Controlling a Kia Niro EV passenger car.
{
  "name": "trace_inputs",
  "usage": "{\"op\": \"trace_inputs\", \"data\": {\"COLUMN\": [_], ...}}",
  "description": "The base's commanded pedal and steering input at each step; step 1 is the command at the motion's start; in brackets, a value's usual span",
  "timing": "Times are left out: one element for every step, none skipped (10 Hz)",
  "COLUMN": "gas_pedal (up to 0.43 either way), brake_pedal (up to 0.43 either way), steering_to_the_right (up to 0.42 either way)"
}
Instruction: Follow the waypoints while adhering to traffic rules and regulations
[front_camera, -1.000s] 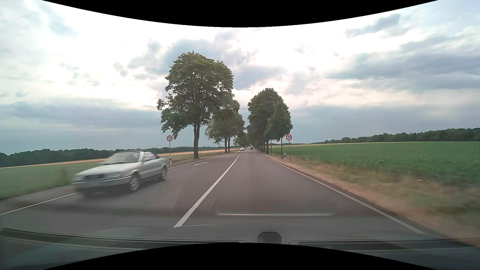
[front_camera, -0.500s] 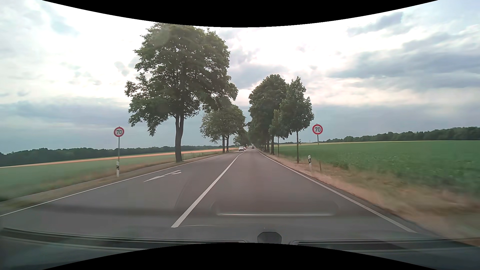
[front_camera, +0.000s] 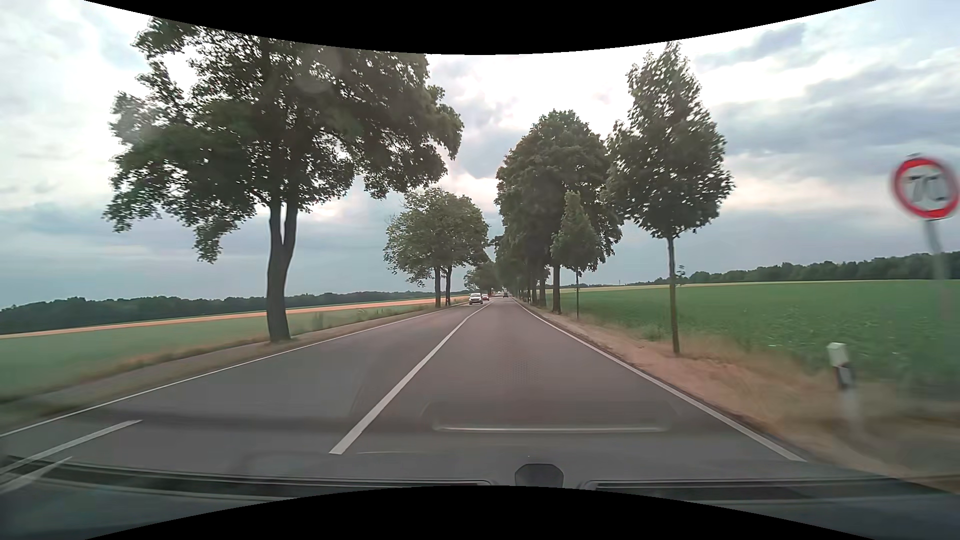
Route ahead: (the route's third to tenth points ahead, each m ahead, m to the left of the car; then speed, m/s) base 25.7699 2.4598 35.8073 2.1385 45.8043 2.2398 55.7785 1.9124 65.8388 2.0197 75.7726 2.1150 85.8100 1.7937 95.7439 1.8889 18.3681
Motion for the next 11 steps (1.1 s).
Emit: {"op": "trace_inputs", "data": {"gas_pedal": [0.15, 0.157, 0.157, 0.157, 0.169, 0.169, 0.169, 0.169, 0.169, 0.169, 0.169], "brake_pedal": [0.0, 0.0, 0.0, 0.0, 0.0, 0.0, 0.0, 0.0, 0.0, 0.0, 0.0], "steering_to_the_right": [-0.002, -0.002, -0.001, -0.001, 0.0, 0.0, 0.0, 0.0, 0.0, -0.001, -0.002]}}
